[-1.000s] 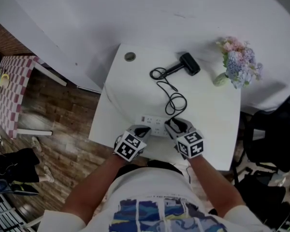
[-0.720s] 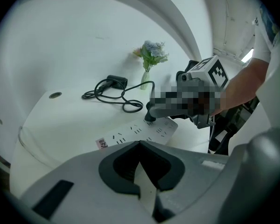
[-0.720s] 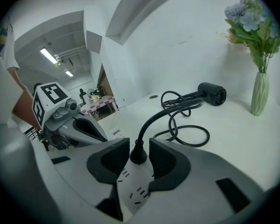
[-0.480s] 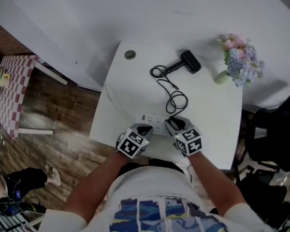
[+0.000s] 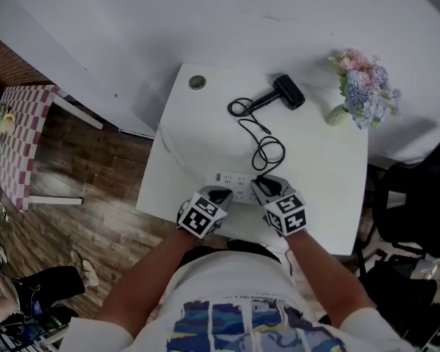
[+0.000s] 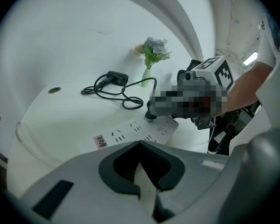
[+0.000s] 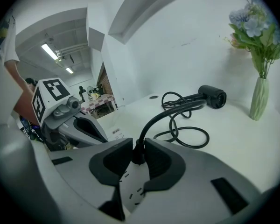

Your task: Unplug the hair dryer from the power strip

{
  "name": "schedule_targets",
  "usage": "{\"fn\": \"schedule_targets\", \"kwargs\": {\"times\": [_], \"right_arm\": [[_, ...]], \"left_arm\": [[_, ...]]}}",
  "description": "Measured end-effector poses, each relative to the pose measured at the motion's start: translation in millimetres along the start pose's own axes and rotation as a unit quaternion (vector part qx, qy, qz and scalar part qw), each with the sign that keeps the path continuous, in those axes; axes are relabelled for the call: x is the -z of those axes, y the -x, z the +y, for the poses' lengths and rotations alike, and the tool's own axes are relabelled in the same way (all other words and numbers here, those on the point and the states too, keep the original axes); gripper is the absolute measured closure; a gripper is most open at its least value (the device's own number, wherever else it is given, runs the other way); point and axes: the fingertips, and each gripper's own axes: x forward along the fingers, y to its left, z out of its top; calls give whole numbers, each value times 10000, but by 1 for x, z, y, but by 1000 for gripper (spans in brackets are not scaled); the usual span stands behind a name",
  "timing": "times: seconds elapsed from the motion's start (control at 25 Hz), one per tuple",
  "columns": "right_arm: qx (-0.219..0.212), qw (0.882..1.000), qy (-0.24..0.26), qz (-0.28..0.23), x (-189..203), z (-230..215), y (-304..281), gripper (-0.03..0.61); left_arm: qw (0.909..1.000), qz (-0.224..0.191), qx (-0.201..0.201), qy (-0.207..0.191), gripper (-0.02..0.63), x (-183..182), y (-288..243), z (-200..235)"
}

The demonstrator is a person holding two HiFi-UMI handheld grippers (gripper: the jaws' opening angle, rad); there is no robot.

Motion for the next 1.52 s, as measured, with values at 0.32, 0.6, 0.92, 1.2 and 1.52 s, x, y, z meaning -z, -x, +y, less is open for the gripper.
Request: {"fn": "schedule_targets", "kwargs": {"times": [0.32, 0.6, 0.92, 1.2, 1.52], "right_arm": [[152, 9997, 177, -20, -2, 3, 5, 519], [259, 9991, 337, 13, -4, 7, 9, 527], [250, 9981, 495, -253, -22, 15, 19, 529], [27, 9967, 688, -426, -60, 27, 22, 528], [-59, 9975, 470, -525, -65, 22, 34, 525]], "left_arm": [[9997, 145, -87, -152, 612, 1, -2, -1], [9997, 196, -73, -106, 612, 0, -1, 0], [9995, 277, -52, -166, 612, 0, -3, 0], [9998, 197, -23, 19, 612, 1, -2, -1], [9996, 136, 0, 264, 612, 1, -1, 0]]}}
